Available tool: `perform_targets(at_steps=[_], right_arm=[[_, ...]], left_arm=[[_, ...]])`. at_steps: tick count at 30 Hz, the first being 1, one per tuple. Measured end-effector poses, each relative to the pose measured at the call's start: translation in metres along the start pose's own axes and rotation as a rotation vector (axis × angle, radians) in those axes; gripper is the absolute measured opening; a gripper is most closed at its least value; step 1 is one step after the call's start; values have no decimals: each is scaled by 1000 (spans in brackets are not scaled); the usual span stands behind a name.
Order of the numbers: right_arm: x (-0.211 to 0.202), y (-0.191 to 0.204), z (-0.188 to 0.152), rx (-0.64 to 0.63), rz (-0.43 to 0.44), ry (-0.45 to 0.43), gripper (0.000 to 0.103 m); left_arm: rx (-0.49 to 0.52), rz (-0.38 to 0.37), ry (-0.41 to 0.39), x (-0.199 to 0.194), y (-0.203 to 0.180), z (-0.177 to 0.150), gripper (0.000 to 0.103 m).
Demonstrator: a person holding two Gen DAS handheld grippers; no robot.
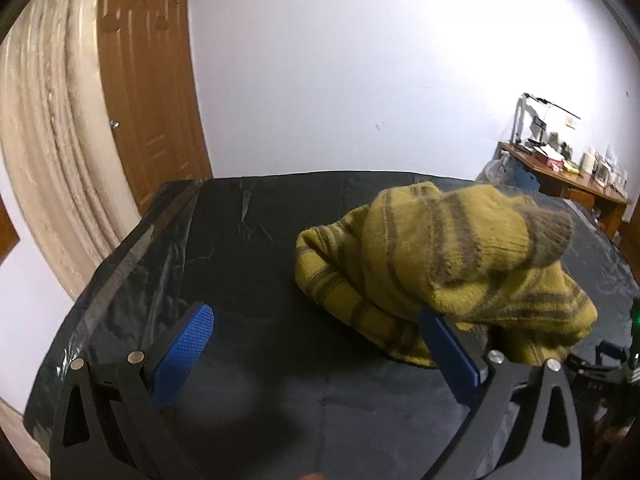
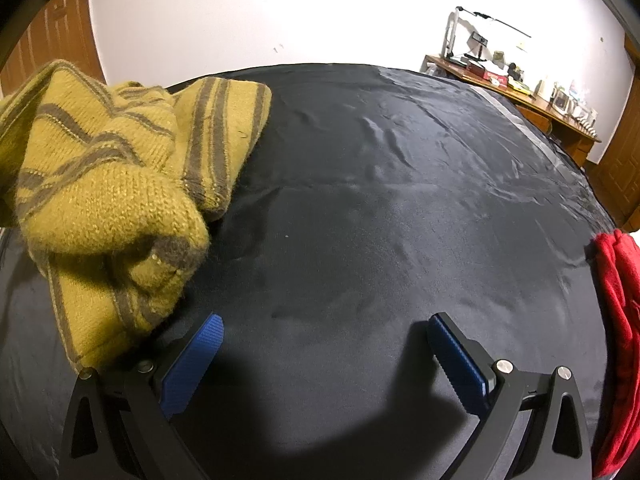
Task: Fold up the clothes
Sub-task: 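Move both grippers toward the bunched yellow striped sweater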
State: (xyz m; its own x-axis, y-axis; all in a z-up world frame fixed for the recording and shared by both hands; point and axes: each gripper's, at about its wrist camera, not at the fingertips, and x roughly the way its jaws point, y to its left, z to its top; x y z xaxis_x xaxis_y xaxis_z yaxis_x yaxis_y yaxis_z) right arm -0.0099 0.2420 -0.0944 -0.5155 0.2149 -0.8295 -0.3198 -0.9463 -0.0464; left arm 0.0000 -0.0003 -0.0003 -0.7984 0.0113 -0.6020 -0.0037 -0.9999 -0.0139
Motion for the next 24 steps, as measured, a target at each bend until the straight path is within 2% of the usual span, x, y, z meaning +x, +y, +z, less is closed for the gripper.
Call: perform_targets(at_steps=[3,5,8,11,13,15,18,24], right_arm=[[-21,4,6,-2,30,-130,103],[-34,6,10,-4,50,-216,103],[-55,10,16,-6,79,-346,103],[-72,26,22,-31,121,-469,103],[-76,55,25,-51,150,-541,103],[-84,66,24,-69,181,-604,103],[-89,81,28,-117,200,-665,103],[-100,94,36,-142,224,-660,103]], left_arm=[[-14,-34,24,3,5,1,103],[-20,-79,67,12,15,11,103],[8,-129,68,25,31,17,103],[97,-87,3,-1,1,16,103],[108,-78,-9,-7,-4,15,103],[114,-72,-14,-8,-3,12,103],[119,-63,-16,-11,-5,10,103],[123,-57,-18,-15,-14,5,103]])
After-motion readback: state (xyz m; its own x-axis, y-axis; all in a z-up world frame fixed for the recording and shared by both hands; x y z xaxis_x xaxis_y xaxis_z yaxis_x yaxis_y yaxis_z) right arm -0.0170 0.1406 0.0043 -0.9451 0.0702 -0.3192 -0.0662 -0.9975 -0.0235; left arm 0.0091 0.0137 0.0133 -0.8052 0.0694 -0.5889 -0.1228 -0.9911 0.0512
